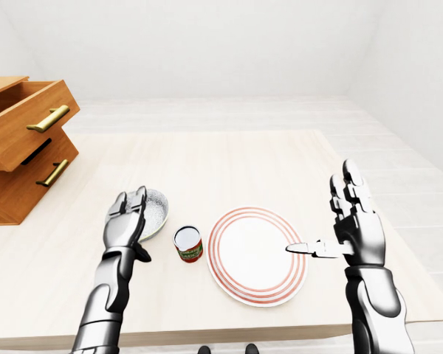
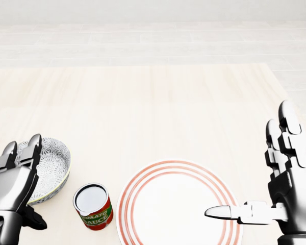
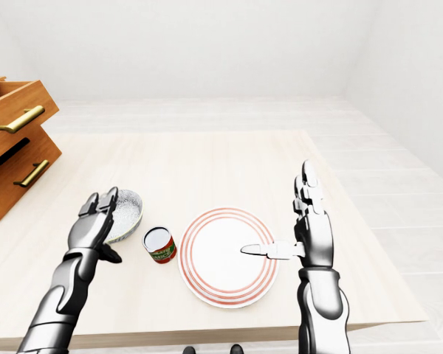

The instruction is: Put the bowl on the plate.

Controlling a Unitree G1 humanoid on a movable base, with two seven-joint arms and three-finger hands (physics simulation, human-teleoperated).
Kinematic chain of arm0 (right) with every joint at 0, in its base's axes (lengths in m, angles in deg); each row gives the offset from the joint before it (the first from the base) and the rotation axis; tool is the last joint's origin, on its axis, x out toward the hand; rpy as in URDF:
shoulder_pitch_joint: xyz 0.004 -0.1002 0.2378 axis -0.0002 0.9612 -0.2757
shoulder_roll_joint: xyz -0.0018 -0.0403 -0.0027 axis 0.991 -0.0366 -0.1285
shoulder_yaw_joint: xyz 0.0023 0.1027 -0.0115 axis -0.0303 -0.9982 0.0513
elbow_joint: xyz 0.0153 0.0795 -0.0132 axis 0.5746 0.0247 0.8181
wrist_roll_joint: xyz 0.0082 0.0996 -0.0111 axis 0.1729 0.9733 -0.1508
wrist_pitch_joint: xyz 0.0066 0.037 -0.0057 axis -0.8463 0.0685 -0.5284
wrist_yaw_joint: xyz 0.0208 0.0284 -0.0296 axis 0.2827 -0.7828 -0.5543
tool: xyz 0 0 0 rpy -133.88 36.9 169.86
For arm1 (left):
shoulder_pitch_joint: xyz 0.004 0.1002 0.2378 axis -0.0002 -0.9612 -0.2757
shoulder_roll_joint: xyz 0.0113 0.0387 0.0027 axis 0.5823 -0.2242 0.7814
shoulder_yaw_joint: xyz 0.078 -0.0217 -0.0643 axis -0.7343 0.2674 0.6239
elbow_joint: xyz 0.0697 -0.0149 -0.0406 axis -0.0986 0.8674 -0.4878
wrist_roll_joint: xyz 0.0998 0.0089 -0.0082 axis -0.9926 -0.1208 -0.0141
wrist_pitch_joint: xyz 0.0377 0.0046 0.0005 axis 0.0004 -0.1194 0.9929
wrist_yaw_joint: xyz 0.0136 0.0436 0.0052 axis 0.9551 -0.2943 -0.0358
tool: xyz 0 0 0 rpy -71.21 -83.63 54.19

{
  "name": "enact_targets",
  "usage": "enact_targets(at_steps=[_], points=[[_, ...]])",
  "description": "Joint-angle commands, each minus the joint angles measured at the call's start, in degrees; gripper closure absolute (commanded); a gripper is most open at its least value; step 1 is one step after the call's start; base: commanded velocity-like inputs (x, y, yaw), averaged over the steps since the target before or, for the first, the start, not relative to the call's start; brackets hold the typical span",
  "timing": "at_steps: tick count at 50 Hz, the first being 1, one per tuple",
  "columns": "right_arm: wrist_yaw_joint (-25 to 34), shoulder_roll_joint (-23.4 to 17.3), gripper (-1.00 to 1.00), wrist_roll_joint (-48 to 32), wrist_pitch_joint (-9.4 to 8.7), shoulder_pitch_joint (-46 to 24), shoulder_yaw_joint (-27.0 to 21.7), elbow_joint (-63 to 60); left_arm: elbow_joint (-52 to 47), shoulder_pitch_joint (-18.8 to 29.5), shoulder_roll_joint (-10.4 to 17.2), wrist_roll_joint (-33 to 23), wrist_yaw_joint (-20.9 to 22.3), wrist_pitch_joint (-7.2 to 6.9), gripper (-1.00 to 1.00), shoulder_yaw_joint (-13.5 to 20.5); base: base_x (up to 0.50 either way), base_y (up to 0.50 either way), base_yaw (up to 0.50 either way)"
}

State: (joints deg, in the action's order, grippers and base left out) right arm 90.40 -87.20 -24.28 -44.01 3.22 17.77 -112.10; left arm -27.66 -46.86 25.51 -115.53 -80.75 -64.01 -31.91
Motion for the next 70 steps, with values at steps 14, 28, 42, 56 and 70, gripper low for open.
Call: enact_targets(at_steps=[14, 28, 42, 56, 70], points=[[0.09, 0.01, -1.0, -0.51, 0.0, 0.04, -0.07, -1.47, 2.6, -0.75, -0.15, -0.94, -2.81, 0.88, -1.0, -0.93, 0.0, 0.0, 0.0], [0.0, 0.18, -1.0, -0.51, 0.0, 0.05, 0.13, -0.23, 2.84, -0.25, -0.16, -0.37, -1.87, 0.47, -1.0, -0.94, 0.0, 0.0, 0.0], [-0.1, 0.05, -1.0, -0.42, 0.0, -0.01, 0.2, 1.17, 3.97, -0.35, 0.05, -0.95, -2.34, 1.09, -0.12, -1.48, 0.0, 0.0, 0.0], [-0.22, -0.01, -1.0, -0.65, 0.0, 0.02, 0.47, 1.84, 3.63, -0.62, 0.15, -0.95, -2.19, 1.3, 0.52, -1.11, 0.0, 0.0, 0.0], [-0.3, -0.03, -1.0, -1.02, 0.0, 0.05, 0.86, 2.08, 1.81, -0.95, 0.47, -0.56, -0.93, 1.24, 1.0, -0.3, 0.0, 0.0, 0.0]])
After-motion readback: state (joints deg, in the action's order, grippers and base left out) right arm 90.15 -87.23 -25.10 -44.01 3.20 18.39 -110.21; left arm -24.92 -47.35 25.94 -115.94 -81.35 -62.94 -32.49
